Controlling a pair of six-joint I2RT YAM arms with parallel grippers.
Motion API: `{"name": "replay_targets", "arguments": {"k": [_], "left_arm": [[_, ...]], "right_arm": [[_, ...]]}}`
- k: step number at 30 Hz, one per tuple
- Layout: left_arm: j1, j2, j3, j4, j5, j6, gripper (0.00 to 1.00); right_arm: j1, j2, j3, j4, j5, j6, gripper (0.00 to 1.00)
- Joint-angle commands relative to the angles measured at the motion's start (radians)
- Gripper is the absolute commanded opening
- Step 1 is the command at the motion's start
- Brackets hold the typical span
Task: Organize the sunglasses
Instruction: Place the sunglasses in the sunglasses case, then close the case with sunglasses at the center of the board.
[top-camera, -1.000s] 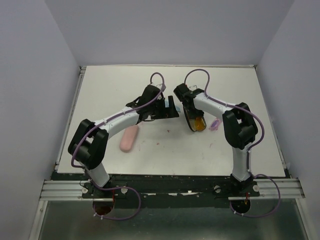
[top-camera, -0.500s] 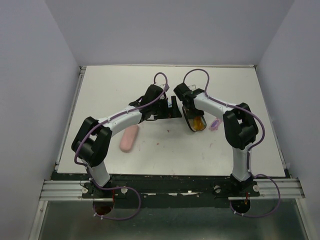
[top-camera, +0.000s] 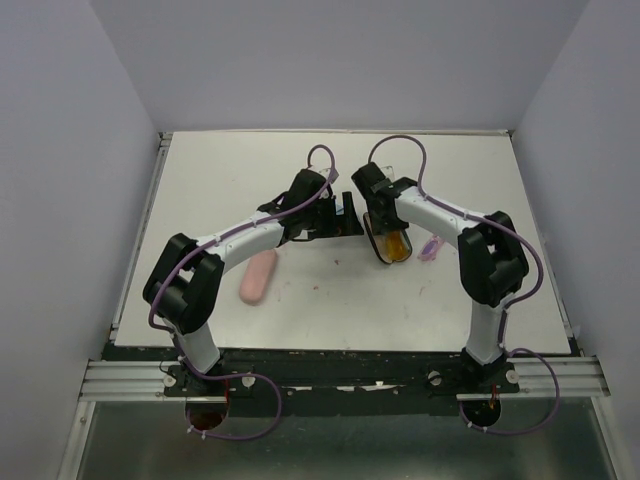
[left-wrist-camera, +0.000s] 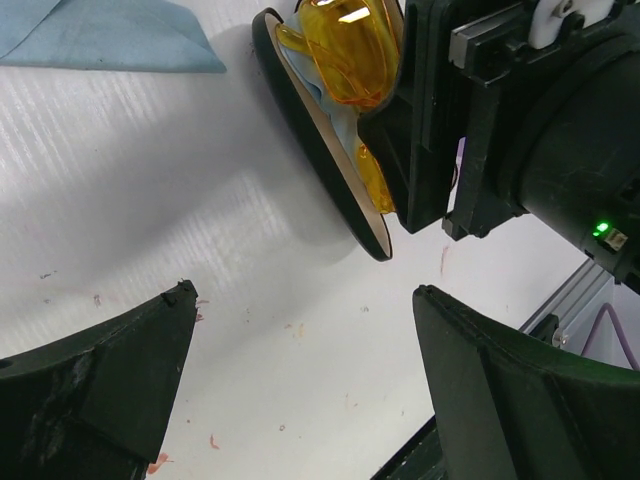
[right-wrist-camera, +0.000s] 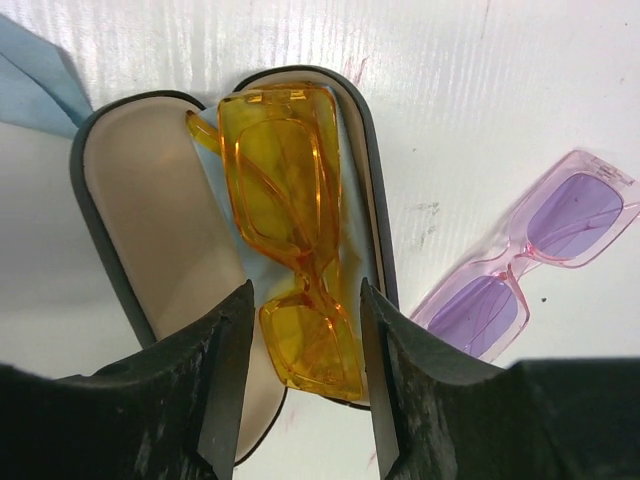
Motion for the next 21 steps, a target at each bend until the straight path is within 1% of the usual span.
{"name": "replay_targets", "arguments": {"k": [1, 5, 9, 12, 14, 15, 20, 21], "left_arm": [[-0.005, 0.011, 0.003, 0.018, 0.028, -0.011, 0.98], [-0.007, 0.022, 0.0, 0.021, 0.031, -0.018, 0.96], [-0.016, 0.04, 0.012, 0.008, 0.029, -0.02, 0.92], [-0.023, 0.053, 0.017, 0.006, 0.023, -0.023, 0.91], [-0.026, 0.062, 0.029, 0.0, 0.023, -0.023, 0.91], [-0.031, 0.068, 0.037, -0.003, 0.021, -0.021, 0.91], [-0.045, 0.096, 0.069, -0.019, 0.017, -0.015, 0.91], [-0.046, 0.1, 0.077, -0.025, 0.015, -0.012, 0.91]], "right_arm": [[0.007, -0.055, -0.023, 0.039, -0.039, -0.011, 0.55], [0.0, -0.101, -0.052, 0.073, -0.028, 0.016, 0.57], [-0.061, -0.161, -0.11, 0.123, -0.09, 0.03, 0.55], [-0.127, -0.222, -0.185, 0.2, -0.198, 0.018, 0.5], [-0.164, -0.239, -0.225, 0.238, -0.29, 0.012, 0.45], [-0.176, -0.244, -0.241, 0.252, -0.315, 0.001, 0.44], [-0.206, -0.245, -0.284, 0.297, -0.367, -0.015, 0.43], [-0.212, -0.245, -0.287, 0.3, -0.369, -0.013, 0.42]]}}
